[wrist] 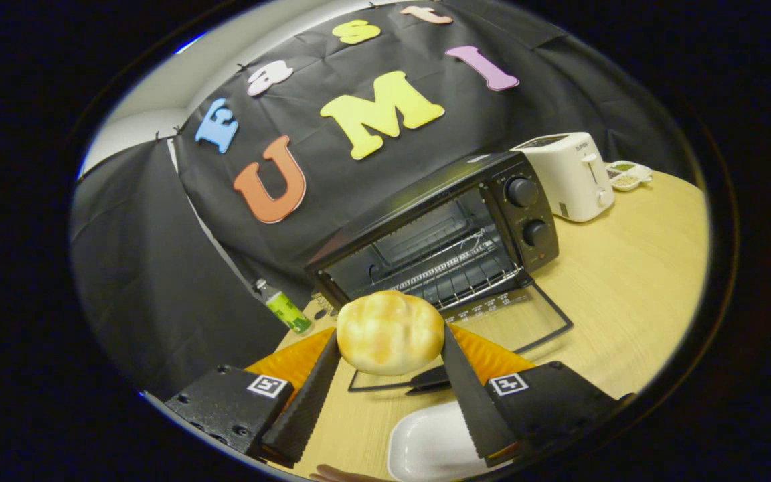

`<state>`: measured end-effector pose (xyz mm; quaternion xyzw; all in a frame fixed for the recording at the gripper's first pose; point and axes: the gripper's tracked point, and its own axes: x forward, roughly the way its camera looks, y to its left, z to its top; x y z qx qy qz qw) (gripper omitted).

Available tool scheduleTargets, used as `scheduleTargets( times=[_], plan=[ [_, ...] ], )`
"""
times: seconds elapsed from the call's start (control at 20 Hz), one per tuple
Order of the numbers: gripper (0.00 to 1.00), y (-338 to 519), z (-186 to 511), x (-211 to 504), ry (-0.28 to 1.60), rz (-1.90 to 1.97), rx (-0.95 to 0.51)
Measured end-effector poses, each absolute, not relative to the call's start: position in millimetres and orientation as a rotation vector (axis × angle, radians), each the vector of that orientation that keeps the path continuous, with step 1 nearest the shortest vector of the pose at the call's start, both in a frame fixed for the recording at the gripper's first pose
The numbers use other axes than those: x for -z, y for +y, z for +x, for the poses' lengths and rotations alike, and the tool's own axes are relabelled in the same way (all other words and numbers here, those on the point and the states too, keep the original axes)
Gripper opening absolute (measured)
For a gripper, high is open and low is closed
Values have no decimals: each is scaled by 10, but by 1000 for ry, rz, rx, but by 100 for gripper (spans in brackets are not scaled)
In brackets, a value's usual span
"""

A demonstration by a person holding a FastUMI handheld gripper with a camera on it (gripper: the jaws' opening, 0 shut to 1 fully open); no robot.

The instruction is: Open the toaster oven, put the food inside, and close the toaster oven door.

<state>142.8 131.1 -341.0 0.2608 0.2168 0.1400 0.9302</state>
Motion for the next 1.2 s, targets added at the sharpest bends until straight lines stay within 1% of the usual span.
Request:
scheduleTargets(
  times=[0.35,0.6,0.75,0.95,1.05,1.2],
  plan=[
    [94,1121,2188,3624,468,633,-193],
    [94,1259,2560,3632,501,709,-194],
    [94,1262,2793,3587,461,646,-173],
    [96,1163,3009,3616,434,621,-138],
    [100,1098,3084,3710,455,587,-121],
    [100,1061,3082,3765,461,558,-136]
  ],
)
